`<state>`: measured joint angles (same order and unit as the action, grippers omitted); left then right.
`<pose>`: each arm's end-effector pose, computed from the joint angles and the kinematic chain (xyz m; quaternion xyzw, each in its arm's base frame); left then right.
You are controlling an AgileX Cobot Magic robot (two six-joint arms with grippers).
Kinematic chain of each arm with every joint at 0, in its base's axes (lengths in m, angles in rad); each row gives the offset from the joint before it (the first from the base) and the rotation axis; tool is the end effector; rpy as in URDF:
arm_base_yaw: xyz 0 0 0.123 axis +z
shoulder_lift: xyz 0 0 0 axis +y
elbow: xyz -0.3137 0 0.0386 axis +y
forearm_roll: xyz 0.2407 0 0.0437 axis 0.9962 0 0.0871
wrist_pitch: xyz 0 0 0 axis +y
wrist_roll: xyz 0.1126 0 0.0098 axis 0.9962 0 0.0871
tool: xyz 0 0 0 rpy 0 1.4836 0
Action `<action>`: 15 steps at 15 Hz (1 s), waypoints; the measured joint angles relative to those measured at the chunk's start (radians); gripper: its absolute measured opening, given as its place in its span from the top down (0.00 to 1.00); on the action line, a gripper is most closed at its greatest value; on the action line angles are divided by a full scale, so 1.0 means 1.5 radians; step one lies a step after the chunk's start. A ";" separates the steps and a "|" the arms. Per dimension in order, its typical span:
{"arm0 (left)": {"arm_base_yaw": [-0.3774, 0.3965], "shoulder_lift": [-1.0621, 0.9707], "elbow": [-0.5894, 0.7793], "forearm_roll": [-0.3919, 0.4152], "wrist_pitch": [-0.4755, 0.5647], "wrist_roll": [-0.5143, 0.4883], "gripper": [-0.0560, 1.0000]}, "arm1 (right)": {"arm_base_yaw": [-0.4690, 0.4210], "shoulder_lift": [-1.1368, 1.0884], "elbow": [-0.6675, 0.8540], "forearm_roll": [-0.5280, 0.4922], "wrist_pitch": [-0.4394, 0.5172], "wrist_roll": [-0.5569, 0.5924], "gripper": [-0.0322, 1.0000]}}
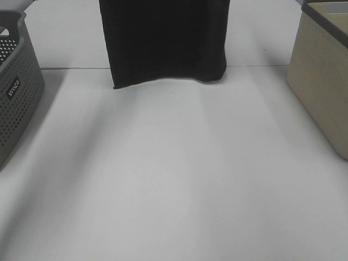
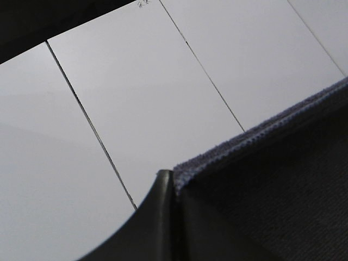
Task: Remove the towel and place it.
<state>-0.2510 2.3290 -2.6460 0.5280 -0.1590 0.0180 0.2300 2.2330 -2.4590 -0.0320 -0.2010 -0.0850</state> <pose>0.5357 -0.1466 0.4989 0.2216 0.4403 0.1060 0.8636 0.5320 0.1253 0.4987 -0.0896 0.4961 0.0507 0.8622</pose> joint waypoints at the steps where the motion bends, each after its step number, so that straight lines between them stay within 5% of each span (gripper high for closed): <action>1: 0.002 0.003 0.000 0.002 -0.001 0.001 0.95 | 0.000 0.003 0.000 0.000 0.000 0.003 0.95; 11: 0.028 0.032 0.000 0.025 -0.034 0.001 0.95 | 0.004 0.025 -0.001 -0.016 -0.005 0.030 0.95; 15: 0.028 0.033 0.000 0.023 0.039 -0.060 0.95 | 0.009 0.025 -0.001 -0.033 0.023 0.031 0.95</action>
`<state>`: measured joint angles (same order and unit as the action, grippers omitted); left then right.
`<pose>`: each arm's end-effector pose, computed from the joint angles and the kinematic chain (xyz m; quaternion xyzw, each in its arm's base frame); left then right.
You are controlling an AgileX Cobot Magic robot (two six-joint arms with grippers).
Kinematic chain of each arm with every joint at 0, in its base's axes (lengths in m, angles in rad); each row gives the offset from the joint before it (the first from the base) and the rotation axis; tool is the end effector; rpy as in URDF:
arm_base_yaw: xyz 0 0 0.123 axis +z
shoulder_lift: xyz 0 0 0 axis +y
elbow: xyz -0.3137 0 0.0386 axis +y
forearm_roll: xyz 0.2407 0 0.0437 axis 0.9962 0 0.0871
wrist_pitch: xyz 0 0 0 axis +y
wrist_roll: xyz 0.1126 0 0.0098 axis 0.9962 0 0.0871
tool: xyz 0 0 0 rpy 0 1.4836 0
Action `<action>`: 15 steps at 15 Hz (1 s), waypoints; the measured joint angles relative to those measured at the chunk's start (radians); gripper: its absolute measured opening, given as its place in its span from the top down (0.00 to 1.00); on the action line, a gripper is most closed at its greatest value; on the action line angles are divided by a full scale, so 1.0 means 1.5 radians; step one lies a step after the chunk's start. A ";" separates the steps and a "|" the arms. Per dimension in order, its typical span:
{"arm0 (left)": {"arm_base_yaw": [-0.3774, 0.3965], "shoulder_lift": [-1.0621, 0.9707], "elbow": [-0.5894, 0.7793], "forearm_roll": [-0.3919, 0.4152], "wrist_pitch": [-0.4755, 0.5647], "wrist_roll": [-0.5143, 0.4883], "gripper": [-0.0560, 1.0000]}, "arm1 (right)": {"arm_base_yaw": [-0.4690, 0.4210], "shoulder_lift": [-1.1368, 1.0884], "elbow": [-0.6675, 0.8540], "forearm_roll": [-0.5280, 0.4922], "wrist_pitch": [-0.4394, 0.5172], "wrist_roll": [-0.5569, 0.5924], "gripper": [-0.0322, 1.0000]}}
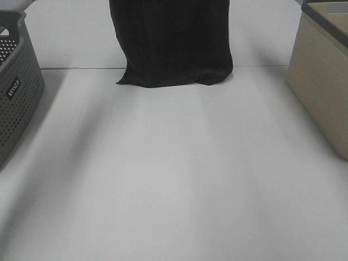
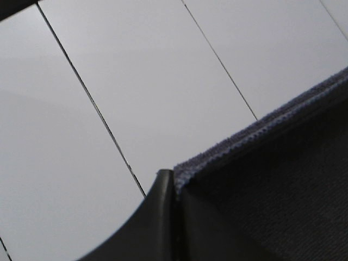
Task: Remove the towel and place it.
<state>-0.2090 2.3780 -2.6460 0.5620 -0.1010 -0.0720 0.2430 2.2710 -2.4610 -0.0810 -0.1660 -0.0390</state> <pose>0.5621 -0.1254 0.4660 0.2040 0.4953 0.1030 0.8381 0.5450 0.1367 0.4748 -0.1018 0.5249 0.0560 0.8432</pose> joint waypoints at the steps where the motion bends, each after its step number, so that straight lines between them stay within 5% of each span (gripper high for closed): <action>1: -0.003 0.000 0.000 -0.004 0.017 -0.011 0.95 | 0.001 0.000 0.000 0.000 0.013 0.000 0.95; 5: -0.036 -0.001 0.000 -0.122 0.243 0.008 0.95 | -0.001 0.001 0.000 0.040 0.179 0.001 0.95; 9: -0.039 -0.027 0.000 -0.323 0.550 0.133 0.95 | -0.009 -0.051 0.000 0.125 0.478 -0.002 0.95; 12: -0.037 -0.092 -0.001 -0.384 0.731 0.145 0.95 | -0.014 -0.115 0.000 0.165 0.722 -0.017 0.95; 15: -0.037 -0.143 -0.004 -0.415 0.852 0.142 0.95 | -0.014 -0.165 -0.001 0.197 0.891 -0.032 0.95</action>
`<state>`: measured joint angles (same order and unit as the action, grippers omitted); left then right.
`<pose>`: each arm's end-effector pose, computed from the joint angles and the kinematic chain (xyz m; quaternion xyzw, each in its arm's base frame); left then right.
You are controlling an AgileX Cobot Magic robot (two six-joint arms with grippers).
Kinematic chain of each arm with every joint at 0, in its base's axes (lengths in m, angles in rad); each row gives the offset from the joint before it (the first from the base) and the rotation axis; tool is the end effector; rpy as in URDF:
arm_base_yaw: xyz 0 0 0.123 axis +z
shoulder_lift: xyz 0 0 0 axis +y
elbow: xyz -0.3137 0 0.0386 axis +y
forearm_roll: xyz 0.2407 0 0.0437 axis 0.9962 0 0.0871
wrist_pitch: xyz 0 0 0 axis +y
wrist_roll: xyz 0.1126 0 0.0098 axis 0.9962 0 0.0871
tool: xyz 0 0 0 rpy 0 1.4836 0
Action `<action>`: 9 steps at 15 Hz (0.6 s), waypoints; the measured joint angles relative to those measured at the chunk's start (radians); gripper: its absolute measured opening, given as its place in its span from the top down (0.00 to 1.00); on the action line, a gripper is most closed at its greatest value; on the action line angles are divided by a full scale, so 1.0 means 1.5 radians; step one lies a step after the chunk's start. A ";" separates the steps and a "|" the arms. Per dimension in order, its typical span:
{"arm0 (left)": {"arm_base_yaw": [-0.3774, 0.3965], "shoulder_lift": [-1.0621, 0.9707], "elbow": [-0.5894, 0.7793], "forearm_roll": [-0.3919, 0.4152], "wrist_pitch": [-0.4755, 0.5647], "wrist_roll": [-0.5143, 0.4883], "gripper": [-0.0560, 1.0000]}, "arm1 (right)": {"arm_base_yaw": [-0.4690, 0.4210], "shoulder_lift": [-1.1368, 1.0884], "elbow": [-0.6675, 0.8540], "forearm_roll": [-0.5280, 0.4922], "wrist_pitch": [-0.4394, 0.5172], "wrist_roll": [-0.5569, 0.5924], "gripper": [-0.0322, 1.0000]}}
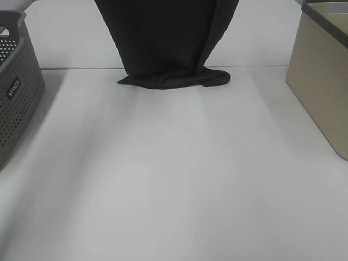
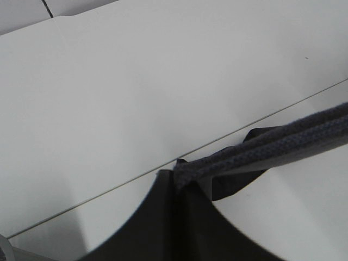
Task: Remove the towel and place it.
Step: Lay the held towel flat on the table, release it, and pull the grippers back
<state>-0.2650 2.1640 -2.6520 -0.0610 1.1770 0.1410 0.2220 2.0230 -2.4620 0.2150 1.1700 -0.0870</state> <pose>0.4737 -0.1351 0.4491 0.1810 0.8658 -0.0592 0.4628 0.4441 0.1230 0.4644 -0.1435 0.8777 0.1368 0.4363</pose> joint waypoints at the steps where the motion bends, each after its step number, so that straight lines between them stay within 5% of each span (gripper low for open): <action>1: 0.001 -0.011 0.005 -0.014 0.010 -0.005 0.95 | -0.001 -0.015 -0.001 0.009 0.017 -0.007 0.95; 4: -0.008 -0.071 0.118 -0.039 0.015 -0.005 0.95 | -0.003 -0.059 0.041 0.012 0.029 -0.011 0.95; 9: -0.053 -0.293 0.416 -0.047 0.015 -0.011 0.95 | -0.003 -0.254 0.318 0.043 0.031 -0.022 0.95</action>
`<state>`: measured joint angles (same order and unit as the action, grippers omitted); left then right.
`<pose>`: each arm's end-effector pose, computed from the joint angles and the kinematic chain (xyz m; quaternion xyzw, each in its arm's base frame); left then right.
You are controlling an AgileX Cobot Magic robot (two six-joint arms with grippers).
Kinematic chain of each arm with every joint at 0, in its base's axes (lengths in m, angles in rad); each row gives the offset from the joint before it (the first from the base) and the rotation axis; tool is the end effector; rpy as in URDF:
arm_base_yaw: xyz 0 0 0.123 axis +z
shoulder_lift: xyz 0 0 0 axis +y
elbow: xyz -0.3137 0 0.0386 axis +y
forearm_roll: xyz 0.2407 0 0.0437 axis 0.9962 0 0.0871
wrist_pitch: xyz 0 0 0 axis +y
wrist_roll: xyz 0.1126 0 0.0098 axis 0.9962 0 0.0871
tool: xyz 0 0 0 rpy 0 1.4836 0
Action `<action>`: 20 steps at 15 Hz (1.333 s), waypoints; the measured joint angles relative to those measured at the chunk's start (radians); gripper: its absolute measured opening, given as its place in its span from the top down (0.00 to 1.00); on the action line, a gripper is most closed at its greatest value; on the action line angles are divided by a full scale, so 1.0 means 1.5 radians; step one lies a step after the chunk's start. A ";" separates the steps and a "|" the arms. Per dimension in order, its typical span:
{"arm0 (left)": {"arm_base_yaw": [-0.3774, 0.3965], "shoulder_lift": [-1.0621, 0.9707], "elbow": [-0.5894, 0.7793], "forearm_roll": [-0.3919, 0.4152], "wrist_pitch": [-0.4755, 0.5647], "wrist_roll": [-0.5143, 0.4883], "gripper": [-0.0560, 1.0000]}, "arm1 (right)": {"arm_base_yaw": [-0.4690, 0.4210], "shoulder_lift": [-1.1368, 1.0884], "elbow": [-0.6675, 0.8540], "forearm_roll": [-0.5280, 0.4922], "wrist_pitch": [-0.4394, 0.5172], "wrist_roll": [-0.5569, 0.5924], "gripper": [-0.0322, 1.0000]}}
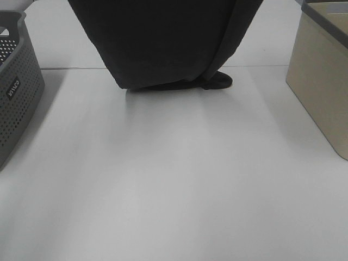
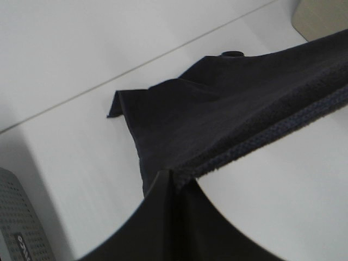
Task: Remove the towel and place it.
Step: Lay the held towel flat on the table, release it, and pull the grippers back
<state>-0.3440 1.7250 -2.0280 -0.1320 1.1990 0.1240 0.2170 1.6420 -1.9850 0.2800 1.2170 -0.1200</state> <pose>0.3537 -0.1414 0.4596 0.2154 0.9009 -0.1063 0.3616 0.3363 0.1042 0.4790 -0.1587 0.9013 0.1576 0.3711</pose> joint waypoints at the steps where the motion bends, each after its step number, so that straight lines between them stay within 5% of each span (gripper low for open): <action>1: -0.006 -0.019 0.026 -0.002 -0.002 -0.003 0.95 | 0.000 -0.025 0.029 0.005 0.000 0.000 0.95; 6: -0.080 -0.240 0.327 -0.034 -0.027 -0.087 0.95 | 0.000 -0.239 0.275 0.051 0.003 0.000 0.95; 14: -0.088 -0.367 0.528 -0.115 -0.042 -0.099 0.95 | 0.000 -0.433 0.531 0.097 0.001 0.037 0.95; 20: -0.088 -0.472 0.644 -0.182 -0.037 -0.011 0.95 | 0.000 -0.549 0.701 0.128 -0.011 0.073 0.95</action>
<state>-0.4760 1.0170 -1.0620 -0.4050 1.1440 0.1080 0.2170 0.8190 -0.9340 0.4720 1.2010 -0.0110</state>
